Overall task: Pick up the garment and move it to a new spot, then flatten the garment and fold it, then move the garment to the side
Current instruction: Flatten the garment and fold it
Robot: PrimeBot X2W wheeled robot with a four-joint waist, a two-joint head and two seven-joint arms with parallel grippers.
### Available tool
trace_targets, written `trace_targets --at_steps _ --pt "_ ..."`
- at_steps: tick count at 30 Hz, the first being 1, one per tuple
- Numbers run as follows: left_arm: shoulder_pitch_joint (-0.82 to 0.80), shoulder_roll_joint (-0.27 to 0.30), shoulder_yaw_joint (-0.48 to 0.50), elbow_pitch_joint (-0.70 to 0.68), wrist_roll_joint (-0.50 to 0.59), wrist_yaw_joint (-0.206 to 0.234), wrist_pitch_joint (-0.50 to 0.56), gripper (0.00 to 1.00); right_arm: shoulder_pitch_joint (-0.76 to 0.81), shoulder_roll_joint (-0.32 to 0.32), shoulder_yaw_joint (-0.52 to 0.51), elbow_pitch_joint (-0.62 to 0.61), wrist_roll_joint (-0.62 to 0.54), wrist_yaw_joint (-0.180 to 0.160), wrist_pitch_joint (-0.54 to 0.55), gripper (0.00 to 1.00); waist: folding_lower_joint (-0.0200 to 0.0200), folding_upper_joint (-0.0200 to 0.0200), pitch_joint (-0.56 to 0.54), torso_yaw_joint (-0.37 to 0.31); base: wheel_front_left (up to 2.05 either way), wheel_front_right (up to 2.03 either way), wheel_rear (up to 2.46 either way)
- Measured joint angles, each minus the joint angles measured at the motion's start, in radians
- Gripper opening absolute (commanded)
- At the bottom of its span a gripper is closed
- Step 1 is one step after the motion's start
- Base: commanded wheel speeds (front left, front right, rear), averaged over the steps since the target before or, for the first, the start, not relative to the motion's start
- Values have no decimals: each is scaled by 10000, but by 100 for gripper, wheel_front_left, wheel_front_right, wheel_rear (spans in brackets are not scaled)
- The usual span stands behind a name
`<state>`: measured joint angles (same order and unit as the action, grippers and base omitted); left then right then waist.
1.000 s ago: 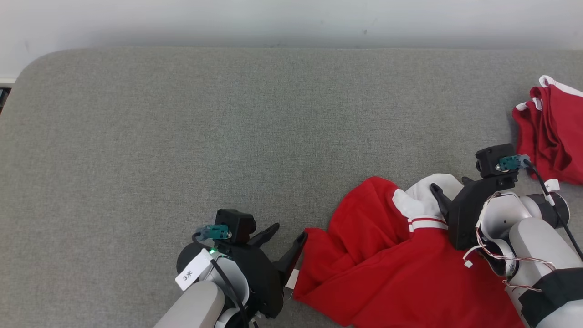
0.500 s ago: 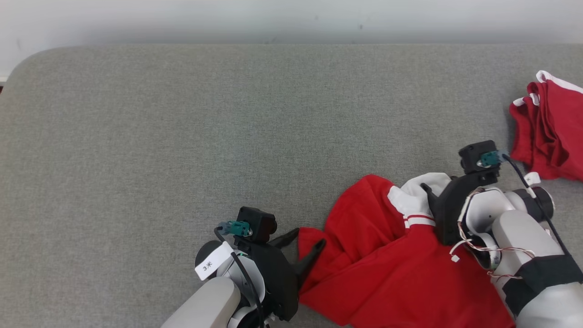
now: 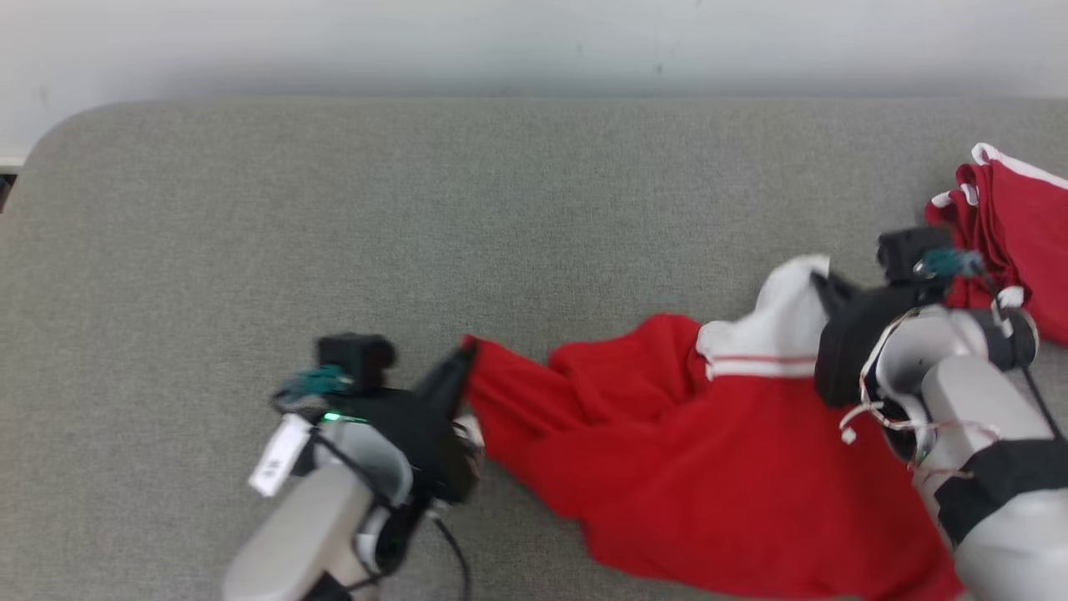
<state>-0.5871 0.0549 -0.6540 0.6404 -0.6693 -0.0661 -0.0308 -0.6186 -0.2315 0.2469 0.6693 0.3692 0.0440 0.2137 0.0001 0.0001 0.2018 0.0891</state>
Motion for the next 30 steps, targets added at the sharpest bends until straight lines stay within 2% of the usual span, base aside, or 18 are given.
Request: trace_targets --at_steps 5,8,10,13,15,18,20,22,26,28,30 --pt "-85 635 660 -6 2 458 -782 0 -427 90 -326 -92 280 52 -867 0 0 -1 -258 42 0 0 0" --pt "-201 811 594 -67 23 466 -830 0 -471 111 -364 67 529 245 -794 0 -1 -2 -401 63 0 0 0" --pt "-198 825 382 -84 81 272 -644 0 -458 128 -190 201 637 437 -485 0 -2 -2 -442 70 0 0 0" --pt "-210 909 -27 -21 -15 -265 171 0 -651 138 316 548 644 648 441 0 -2 -2 -356 57 0 0 0" --pt "-374 943 0 182 -677 -483 966 0 -1095 221 458 899 807 704 1271 0 -2 -2 -246 15 0 0 0" --pt "-1336 1352 6 324 -1112 -577 2230 0 -2334 217 769 1262 928 717 2698 0 -1 -2 -2 -82 0 0 0" --pt "-2403 1507 445 393 -1569 -575 2886 0 -3423 174 750 1308 928 717 3152 0 -1 -1 205 -155 0 0 0" --pt "-3759 1578 1187 431 -1755 -558 2869 0 -4843 50 546 1018 825 715 2872 0 3 0 434 -229 0 0 0" --pt "-6511 1766 3327 -364 -1785 445 1074 0 -7857 -403 23 -309 128 629 848 0 0 -2 941 -360 0 0 0" --pt "-6997 1889 3726 -619 -1804 470 523 0 -8282 -522 -59 -566 6 650 -163 0 -4 -5 1191 -414 0 0 0" --pt "-6728 1906 3718 -587 -1812 414 213 0 -8081 -602 54 -441 -134 706 -943 0 -2 -4 1399 -455 0 0 0"
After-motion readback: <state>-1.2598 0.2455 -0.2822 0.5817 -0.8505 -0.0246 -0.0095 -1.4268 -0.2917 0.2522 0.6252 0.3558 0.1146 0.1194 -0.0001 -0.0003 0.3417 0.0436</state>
